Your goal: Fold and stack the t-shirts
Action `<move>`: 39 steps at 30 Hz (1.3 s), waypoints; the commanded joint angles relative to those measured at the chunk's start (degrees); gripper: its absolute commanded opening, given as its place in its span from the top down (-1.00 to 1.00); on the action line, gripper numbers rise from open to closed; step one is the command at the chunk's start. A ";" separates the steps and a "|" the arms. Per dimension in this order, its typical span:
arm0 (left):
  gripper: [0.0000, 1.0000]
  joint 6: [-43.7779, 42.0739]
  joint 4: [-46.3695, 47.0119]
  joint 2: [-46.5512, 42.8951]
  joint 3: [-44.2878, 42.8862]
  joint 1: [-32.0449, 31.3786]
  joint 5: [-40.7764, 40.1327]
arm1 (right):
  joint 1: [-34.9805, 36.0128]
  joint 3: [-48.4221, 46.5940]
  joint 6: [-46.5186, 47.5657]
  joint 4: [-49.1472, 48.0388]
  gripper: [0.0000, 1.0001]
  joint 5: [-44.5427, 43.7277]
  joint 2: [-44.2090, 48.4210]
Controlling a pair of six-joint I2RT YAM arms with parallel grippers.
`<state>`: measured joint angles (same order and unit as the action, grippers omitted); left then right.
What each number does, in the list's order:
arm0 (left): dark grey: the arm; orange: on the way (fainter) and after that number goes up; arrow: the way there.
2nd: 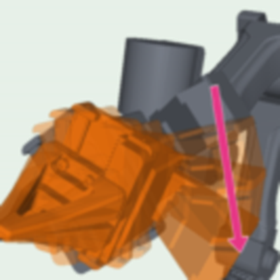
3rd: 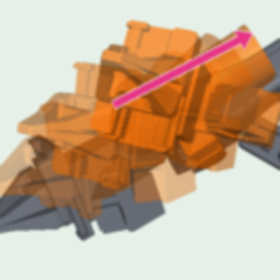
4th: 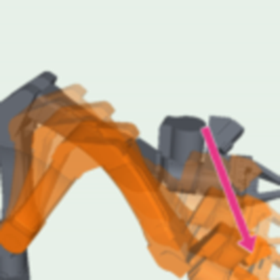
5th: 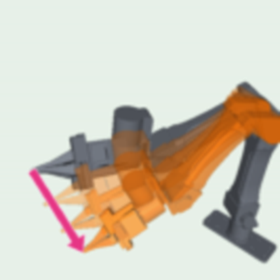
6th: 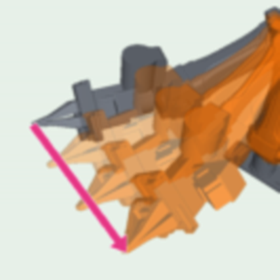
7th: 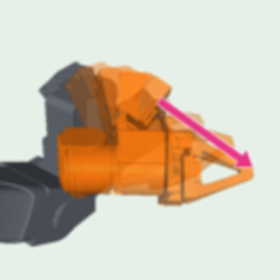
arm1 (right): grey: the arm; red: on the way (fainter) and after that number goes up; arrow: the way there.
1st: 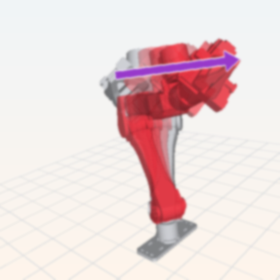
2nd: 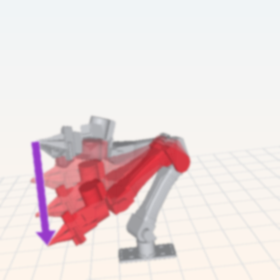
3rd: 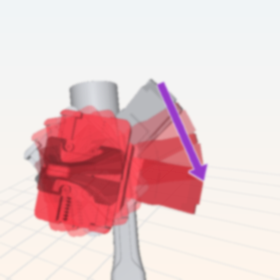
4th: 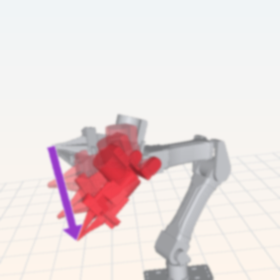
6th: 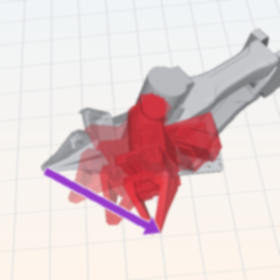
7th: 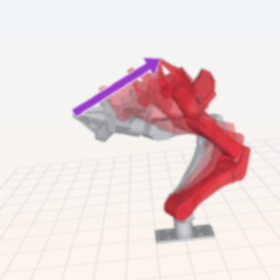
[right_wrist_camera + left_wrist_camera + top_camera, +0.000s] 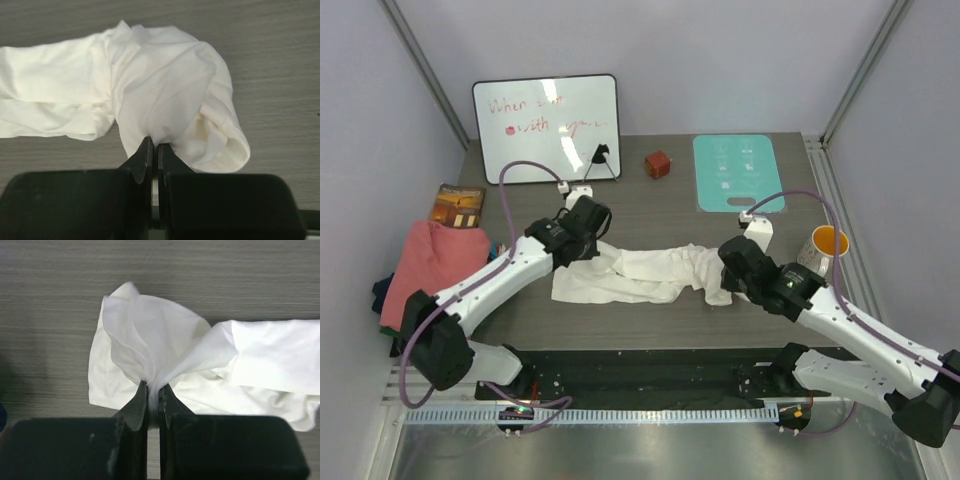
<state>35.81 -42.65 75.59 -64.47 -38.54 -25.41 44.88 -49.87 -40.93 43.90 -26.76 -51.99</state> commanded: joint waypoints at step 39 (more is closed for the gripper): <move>1.00 -5.67 10.92 35.51 -22.29 13.50 4.58 | -0.76 -5.42 9.46 -0.39 0.02 -11.31 -7.21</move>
<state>29.80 -32.36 112.38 -86.54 -25.36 -21.93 44.23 -56.14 -36.40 48.93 -44.95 -51.90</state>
